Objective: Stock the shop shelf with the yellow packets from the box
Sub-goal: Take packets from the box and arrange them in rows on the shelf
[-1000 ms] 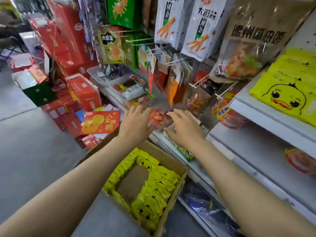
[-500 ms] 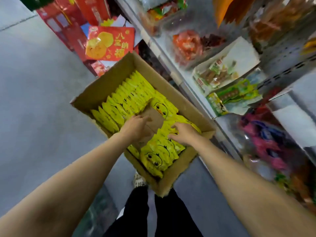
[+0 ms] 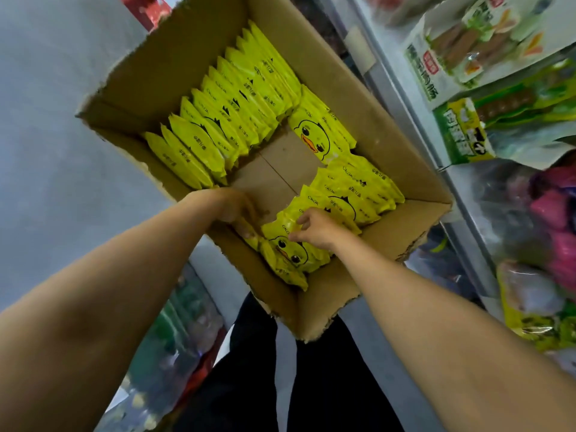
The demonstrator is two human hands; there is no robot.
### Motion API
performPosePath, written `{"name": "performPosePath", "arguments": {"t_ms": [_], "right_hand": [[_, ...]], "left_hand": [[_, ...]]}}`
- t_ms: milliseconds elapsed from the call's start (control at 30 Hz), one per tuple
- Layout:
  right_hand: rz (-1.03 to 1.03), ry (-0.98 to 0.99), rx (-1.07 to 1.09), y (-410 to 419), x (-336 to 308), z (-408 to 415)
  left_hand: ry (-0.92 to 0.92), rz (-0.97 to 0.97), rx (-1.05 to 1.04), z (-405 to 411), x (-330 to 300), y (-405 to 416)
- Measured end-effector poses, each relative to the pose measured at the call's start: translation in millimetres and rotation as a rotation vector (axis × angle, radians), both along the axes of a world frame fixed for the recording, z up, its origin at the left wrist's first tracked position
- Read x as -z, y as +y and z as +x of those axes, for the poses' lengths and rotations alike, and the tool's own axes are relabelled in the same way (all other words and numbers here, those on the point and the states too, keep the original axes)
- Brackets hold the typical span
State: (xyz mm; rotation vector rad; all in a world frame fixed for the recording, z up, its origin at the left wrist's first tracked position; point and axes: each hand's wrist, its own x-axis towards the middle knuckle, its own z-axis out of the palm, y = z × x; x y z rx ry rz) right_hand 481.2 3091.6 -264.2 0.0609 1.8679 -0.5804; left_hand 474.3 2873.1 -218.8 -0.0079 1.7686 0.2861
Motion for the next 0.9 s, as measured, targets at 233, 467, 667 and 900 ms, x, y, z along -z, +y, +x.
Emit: {"name": "performPosePath", "arguments": {"t_ms": [233,467,667,900], "right_hand": [[0.042,0.133,0.045,-0.7,5.8,7.8],[0.03,0.299,0.071,-2.5,10.5,26.4],[-0.001,0.256,0.118,1.0,12.8,22.0],[-0.15,0.113,0.493,21.1,5.1,9.9]], "left_hand": [[0.029,-0.03,0.085,0.3,15.3,-7.0],[0.146,-0.047,0.138,3.6,19.5,-4.8],[0.159,-0.012,0.087,-0.3,15.7,-6.6],[0.245,0.072,0.001,-13.8,-11.3,-11.8]]}}
